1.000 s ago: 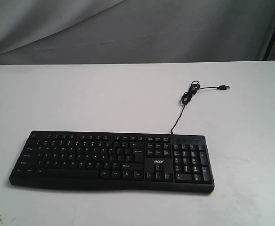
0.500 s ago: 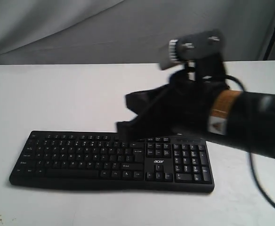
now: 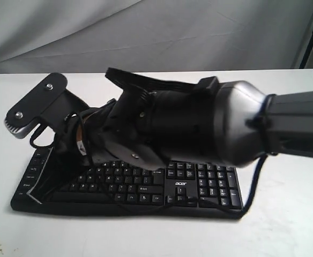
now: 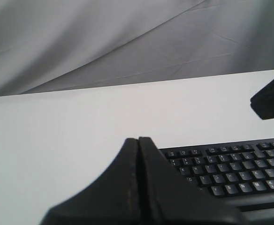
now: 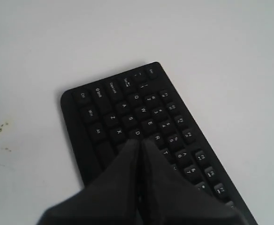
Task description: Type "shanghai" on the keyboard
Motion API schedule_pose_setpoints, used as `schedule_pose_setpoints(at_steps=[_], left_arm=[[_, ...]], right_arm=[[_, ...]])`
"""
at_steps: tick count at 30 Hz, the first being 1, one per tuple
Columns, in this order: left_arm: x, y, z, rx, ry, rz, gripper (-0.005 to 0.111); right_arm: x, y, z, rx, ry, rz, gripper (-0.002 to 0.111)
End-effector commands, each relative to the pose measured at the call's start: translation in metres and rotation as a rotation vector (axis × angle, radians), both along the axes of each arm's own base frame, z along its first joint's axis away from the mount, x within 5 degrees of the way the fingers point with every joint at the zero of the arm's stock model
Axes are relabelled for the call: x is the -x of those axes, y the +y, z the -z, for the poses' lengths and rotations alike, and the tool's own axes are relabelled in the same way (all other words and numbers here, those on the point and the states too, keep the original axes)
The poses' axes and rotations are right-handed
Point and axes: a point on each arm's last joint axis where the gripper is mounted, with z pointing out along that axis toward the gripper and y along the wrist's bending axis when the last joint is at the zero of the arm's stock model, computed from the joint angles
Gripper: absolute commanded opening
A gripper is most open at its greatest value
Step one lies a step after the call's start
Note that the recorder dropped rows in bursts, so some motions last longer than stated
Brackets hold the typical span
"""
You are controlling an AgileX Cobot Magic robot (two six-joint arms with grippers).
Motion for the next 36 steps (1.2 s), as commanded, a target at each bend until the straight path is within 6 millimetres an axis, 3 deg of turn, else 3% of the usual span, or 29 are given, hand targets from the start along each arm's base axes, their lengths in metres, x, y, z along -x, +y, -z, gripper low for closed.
schedule_pose_setpoints(at_steps=[1, 6, 15, 26, 36], left_arm=[[0.000, 0.000, 0.001, -0.001, -0.005, 0.005, 0.000], [0.000, 0.000, 0.001, -0.001, -0.005, 0.005, 0.000], [0.000, 0.000, 0.001, -0.001, -0.005, 0.005, 0.000], [0.000, 0.000, 0.001, -0.001, -0.005, 0.005, 0.000], [0.000, 0.000, 0.001, -0.001, -0.005, 0.005, 0.000]], right_arm=[[0.000, 0.013, 0.010, 0.011, 0.009, -0.049, 0.000], [-0.007, 0.019, 0.026, -0.027, 0.021, -0.041, 0.000], [-0.035, 0.041, 0.018, -0.014, 0.036, -0.019, 0.000], [-0.043, 0.064, 0.072, -0.009, 0.130, -0.010, 0.000], [-0.048, 0.069, 0.089, -0.061, 0.117, 0.010, 0.000]])
